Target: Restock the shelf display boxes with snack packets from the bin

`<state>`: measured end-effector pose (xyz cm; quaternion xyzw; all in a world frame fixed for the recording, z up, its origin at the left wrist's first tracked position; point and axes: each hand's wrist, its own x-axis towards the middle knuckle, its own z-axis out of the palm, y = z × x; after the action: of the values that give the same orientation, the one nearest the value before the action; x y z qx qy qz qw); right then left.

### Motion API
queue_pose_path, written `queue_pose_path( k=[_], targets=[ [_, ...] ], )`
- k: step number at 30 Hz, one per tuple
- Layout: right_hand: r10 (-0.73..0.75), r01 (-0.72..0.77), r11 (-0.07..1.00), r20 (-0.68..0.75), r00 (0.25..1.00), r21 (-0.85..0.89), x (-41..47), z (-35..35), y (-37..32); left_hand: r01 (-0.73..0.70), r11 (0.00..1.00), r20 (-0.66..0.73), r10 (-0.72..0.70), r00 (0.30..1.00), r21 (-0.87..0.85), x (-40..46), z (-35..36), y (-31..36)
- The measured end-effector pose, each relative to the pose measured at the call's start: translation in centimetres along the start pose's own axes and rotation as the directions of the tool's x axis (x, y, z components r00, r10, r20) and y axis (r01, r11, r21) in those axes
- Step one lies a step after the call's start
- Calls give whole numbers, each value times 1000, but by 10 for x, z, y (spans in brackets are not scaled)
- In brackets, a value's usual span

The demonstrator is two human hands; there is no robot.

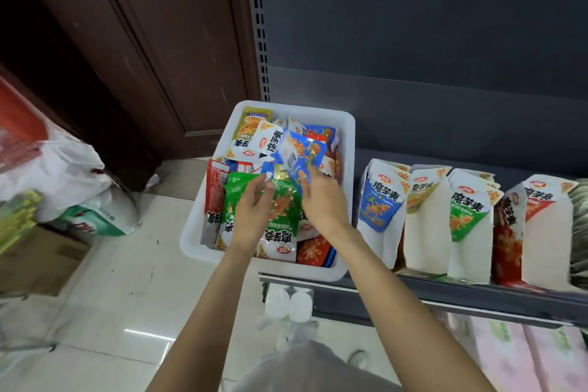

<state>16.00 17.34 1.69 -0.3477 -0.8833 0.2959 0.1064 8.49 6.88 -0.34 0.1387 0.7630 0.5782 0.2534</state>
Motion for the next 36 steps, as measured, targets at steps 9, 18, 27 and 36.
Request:
queue_pose_path(
  k=[9, 18, 27, 36],
  targets=[
    [156, -127, 375, 72, 985, 918, -48, -43, 34, -42, 981, 406, 117, 906, -190, -26, 22, 29],
    [283, 92, 705, -398, 873, 703, -62, -108, 82, -442, 887, 567, 298, 768, 132, -30, 65, 41],
    [87, -4, 988, -531, 843, 156, -64, -92, 122, -740, 506, 467, 574, 673, 443, 1, 117, 23],
    [-70, -6, 991, -552, 831, -134, -41, -68, 132, -706, 486, 411, 583, 701, 514, 19, 116, 26]
  ],
)
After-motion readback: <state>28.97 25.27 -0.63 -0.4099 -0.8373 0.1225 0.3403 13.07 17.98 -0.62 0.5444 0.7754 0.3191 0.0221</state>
